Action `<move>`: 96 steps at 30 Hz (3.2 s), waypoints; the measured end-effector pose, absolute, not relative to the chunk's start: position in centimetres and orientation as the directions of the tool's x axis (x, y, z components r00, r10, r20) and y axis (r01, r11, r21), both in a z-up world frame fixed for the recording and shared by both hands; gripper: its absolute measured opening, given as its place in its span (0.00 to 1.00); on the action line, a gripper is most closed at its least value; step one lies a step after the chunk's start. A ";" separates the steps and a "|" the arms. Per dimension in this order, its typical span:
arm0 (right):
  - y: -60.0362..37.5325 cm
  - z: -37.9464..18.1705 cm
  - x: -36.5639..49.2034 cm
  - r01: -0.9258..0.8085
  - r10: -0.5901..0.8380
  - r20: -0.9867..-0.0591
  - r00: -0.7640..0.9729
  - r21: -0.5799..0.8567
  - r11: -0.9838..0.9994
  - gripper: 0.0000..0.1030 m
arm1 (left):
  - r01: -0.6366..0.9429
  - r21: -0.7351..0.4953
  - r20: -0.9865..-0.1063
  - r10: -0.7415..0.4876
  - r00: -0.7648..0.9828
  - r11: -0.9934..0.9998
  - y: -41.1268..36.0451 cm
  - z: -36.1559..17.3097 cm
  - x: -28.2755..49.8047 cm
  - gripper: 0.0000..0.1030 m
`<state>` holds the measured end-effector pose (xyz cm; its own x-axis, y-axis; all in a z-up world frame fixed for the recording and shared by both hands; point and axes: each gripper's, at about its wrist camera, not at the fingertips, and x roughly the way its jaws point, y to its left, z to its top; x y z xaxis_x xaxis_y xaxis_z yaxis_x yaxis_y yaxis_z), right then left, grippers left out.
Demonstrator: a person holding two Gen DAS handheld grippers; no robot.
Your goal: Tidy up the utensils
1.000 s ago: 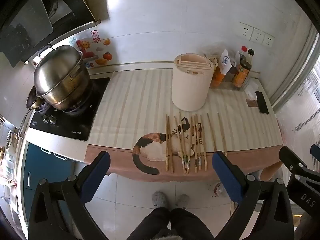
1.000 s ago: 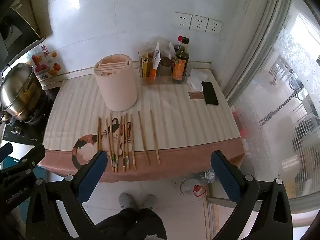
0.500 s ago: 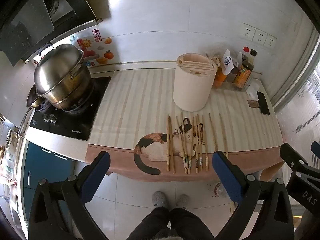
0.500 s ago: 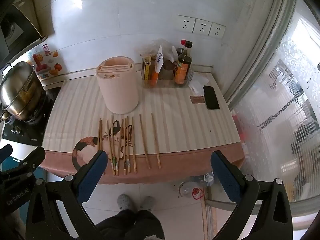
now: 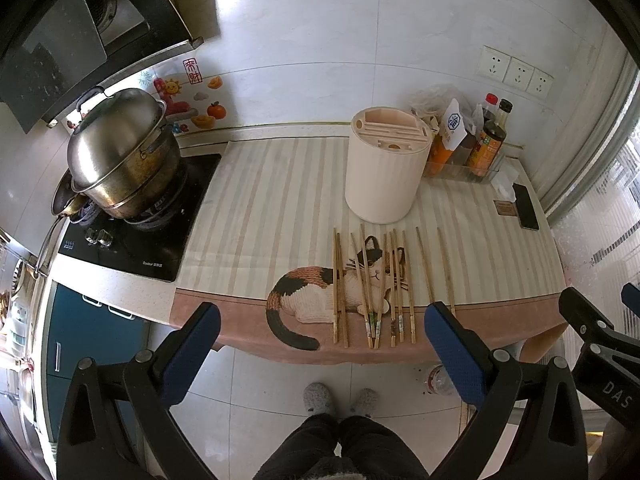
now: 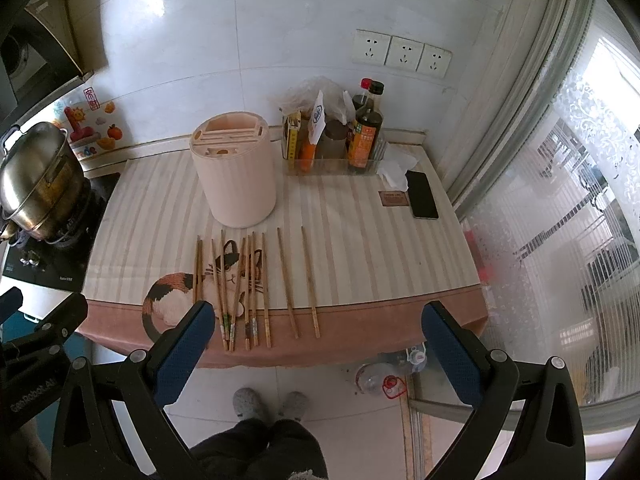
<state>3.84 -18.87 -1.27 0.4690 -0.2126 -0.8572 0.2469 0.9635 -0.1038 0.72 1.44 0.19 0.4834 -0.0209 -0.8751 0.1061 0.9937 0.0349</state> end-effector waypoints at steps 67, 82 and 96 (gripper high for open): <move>-18.7 -0.4 2.9 0.250 -0.213 -0.854 0.474 -0.101 0.963 1.00 | 0.116 0.034 -0.872 -0.028 0.488 0.993 0.5 0.3 -0.5 1.00; -21.1 -8.3 8.0 0.379 -0.227 -0.887 0.403 -0.064 0.923 1.00 | 0.101 0.164 -0.858 0.091 0.506 0.981 3.2 -8.7 11.8 1.00; -27.0 -23.6 16.1 0.377 -0.176 -0.961 0.212 -0.086 0.922 0.64 | 0.109 0.069 -0.986 0.051 0.157 0.992 1.7 -25.8 19.2 0.59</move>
<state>16.06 -27.03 -23.60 0.2118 -0.1761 -0.9613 0.3772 0.9221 -0.0859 19.21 1.69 -25.83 0.1571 0.0514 -0.9862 0.1087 0.9917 0.0690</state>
